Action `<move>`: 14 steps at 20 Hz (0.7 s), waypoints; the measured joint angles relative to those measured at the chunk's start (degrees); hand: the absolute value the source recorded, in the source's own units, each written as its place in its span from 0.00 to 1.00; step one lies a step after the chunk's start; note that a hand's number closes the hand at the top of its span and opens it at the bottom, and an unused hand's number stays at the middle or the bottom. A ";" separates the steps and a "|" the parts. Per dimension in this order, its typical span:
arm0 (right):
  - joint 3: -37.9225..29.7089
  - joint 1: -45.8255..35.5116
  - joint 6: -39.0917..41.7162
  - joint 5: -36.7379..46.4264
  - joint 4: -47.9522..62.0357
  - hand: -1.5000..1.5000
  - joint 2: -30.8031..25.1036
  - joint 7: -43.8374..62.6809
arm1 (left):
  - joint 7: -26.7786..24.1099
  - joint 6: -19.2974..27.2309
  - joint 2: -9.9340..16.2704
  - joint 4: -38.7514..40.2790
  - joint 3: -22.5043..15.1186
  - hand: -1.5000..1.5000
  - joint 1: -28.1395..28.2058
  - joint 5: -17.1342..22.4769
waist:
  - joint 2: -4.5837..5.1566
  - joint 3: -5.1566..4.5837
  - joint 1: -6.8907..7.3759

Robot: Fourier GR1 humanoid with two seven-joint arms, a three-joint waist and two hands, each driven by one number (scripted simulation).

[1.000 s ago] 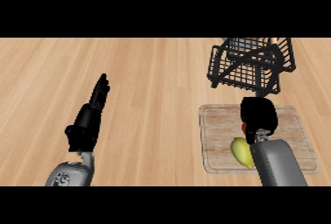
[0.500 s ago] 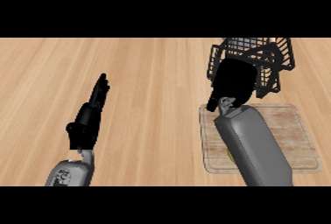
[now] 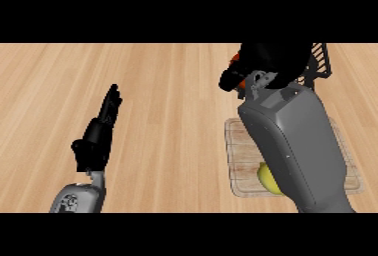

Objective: Pick the tomato from the cutting board and place it in the tiered basket

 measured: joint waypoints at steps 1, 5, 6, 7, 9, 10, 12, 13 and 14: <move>-1.07 -2.01 0.44 -0.47 0.43 1.00 0.00 0.31 | -0.55 -0.45 0.34 0.53 0.48 0.50 0.00 0.48 | 0.04 -0.01 0.02; -5.59 -6.29 -0.95 -2.83 2.15 1.00 0.12 1.71 | -0.39 -0.53 0.33 -0.06 0.17 0.50 0.32 0.25 | 0.18 0.01 0.14; -6.90 -7.49 -1.76 -3.44 3.04 1.00 0.14 2.05 | -0.86 -0.51 0.27 -0.09 0.00 0.50 0.70 0.13 | 0.24 0.02 0.26; -7.70 -8.02 -2.49 -3.87 4.07 1.00 0.18 2.13 | -0.67 -0.21 -0.05 0.25 -0.10 0.50 0.16 -0.09 | 0.29 0.02 0.21; -9.30 -9.63 -3.50 -3.60 6.35 1.00 0.23 1.92 | -0.21 0.27 -0.39 -0.19 -0.78 0.50 0.25 -0.65 | 0.33 0.04 0.13; -10.12 -10.49 -4.03 -3.24 8.22 1.00 0.15 1.59 | -0.32 0.42 -0.54 -0.66 -1.07 0.50 0.87 -0.86 | 0.36 0.04 0.17; -11.90 -12.48 -5.21 -2.58 11.25 1.00 -0.41 0.96 | -0.73 0.56 -0.43 -0.36 -0.70 0.50 0.97 -0.88 | 0.44 0.03 0.16; -12.71 -12.76 -5.88 -2.32 12.34 1.00 -0.90 0.52 | -0.74 0.44 -0.36 -0.73 -0.84 0.50 1.29 -0.91 | 0.45 0.03 0.14; -13.19 -12.81 -6.87 -1.73 13.73 1.00 -1.51 -0.01 | -0.86 0.37 -0.36 -0.58 -0.75 0.50 1.19 -0.82 | 0.48 0.03 0.10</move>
